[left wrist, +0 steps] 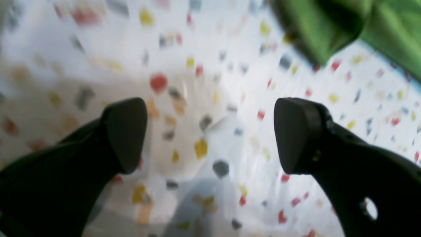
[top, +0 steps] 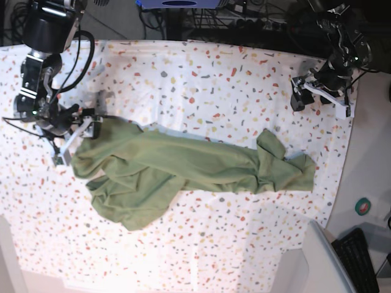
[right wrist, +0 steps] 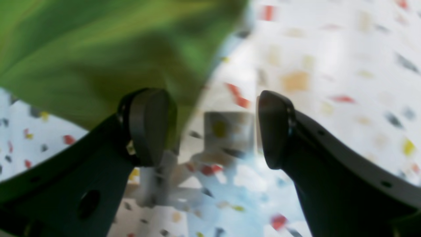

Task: Layout the t-shirt on the table in an organized manner, then fold the t-shirt properly
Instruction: 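Grasp the shirt edge with both grippers near each end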

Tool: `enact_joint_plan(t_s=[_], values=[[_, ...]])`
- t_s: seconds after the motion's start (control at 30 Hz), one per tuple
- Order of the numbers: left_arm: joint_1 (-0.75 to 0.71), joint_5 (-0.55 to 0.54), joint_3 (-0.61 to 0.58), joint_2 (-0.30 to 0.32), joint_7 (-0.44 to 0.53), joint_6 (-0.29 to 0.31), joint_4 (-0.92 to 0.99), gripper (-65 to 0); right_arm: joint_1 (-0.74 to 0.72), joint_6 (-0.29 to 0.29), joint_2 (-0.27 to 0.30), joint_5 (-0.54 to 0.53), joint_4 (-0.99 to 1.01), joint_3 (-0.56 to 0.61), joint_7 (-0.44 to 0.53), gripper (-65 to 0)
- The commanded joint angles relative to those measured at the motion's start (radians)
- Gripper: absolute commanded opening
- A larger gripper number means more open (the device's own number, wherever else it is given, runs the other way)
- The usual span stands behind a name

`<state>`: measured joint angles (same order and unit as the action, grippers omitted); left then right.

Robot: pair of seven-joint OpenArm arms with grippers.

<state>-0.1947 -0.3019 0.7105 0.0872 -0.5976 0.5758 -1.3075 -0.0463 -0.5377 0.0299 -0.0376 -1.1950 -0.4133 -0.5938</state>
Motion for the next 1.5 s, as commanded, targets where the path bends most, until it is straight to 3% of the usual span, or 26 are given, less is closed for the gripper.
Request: enact_joint_plan(t_s=[0.0,0.17,0.23,0.33,0.4,0.43,0.57,0.73,0.9,1.03,1.4,1.47], values=[[0.007,-0.018,0.001,0.012,0.02,0.005,-0.016,-7.1,-0.033,-0.009,0.008,-0.011,0.014,0.003,0.03,-24.8],[0.005,-0.018,-0.001,0.003,0.02,0.005,-0.011,-7.1,-0.068,-0.011,0.028,-0.011,0.155,0.006,0.102,-25.5],[0.001,-0.018,-0.004,-0.002,0.021,0.005,-0.011,-7.1,-0.065,-0.014,0.029,-0.011,0.165,0.006,0.104,-29.9],[-0.005,-0.016,-0.067,-0.008,0.051,0.005,-0.011,-7.1,-0.048,-0.038,0.029,-0.011,0.163,0.006,0.104,-46.7],[-0.015,-0.013,-0.116,-0.01,0.118,0.005,-0.008,-7.1,-0.043,-0.097,0.029,-0.011,0.163,0.006,0.1,-61.5],[-0.016,-0.01,-0.14,-0.013,0.149,0.003,-0.005,-7.1,-0.042,-0.12,0.029,-0.011,0.163,0.006,0.1,-65.0],[0.021,-0.007,-0.217,-0.017,0.229,-0.01,0.047,-7.1,-0.02,-0.14,0.028,-0.011,0.163,0.0,0.1,-65.0],[0.085,0.005,-0.338,-0.005,0.324,-0.155,0.108,-7.1,-0.014,-0.14,0.029,-0.011,0.163,0.0,0.1,-65.0],[0.082,0.192,-0.467,0.016,0.377,-0.3,0.069,-7.1,-0.014,-0.14,0.031,-0.011,0.163,0.0,0.1,-65.0],[0.082,0.313,-0.467,0.007,0.377,-0.307,0.069,-7.2,-0.014,-0.14,0.031,-0.011,0.163,0.0,0.1,-65.0],[0.203,0.317,-0.478,-0.002,0.377,-0.307,0.227,-7.4,-0.014,-0.14,0.031,-0.011,0.163,0.0,0.1,-65.0],[0.237,0.323,-0.48,-0.005,0.376,-0.307,0.282,-11.8,-0.014,-0.14,0.031,-0.011,0.163,0.0,0.1,-65.0]])
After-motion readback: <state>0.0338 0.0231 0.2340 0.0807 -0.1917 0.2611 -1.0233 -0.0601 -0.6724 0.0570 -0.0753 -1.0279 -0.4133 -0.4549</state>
